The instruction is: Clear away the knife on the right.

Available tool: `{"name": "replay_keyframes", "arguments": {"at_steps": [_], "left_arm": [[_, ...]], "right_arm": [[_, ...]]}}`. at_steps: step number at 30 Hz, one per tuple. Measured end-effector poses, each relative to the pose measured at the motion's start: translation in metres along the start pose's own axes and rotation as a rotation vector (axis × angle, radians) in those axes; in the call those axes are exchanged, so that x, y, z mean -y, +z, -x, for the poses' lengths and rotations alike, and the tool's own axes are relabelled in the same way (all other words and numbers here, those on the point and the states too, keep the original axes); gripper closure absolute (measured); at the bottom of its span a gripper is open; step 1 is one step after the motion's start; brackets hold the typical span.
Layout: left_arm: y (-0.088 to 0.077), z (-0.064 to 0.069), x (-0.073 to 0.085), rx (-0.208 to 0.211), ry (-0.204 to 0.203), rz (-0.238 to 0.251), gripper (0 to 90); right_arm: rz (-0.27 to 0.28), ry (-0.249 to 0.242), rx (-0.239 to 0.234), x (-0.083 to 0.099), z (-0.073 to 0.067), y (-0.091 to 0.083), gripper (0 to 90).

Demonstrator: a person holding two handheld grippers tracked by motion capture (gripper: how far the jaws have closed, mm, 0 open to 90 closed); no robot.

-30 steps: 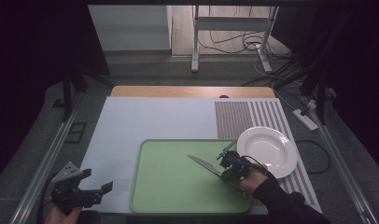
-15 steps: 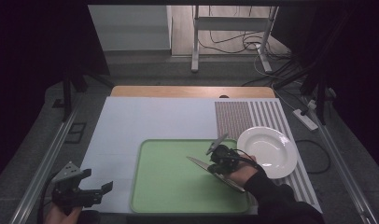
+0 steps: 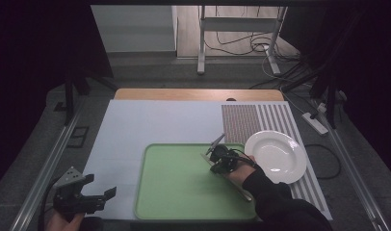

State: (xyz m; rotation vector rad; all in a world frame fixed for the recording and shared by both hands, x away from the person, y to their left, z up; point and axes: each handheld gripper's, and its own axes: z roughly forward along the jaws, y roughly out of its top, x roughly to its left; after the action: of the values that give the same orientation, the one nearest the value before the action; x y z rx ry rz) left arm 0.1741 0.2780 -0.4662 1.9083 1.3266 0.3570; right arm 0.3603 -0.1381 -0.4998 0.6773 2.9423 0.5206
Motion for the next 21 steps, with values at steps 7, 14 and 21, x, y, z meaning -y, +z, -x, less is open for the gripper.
{"name": "replay_keyframes", "arguments": {"at_steps": [7, 14, 21], "left_arm": [[0.000, 0.000, 0.000, -0.002, 0.000, 0.000, 3.9], [0.000, 0.000, 0.000, -0.002, 0.001, 0.000, 3.9], [0.000, 0.000, 0.000, -0.001, 0.000, 0.001, 3.9]], "right_arm": [[-0.009, 0.083, 0.007, 0.022, 0.018, -0.010, 90.0], [-0.023, 0.123, 0.023, 0.037, 0.027, -0.018, 90.0], [-0.030, 0.144, 0.029, 0.044, 0.031, -0.021, 90.0]]}}
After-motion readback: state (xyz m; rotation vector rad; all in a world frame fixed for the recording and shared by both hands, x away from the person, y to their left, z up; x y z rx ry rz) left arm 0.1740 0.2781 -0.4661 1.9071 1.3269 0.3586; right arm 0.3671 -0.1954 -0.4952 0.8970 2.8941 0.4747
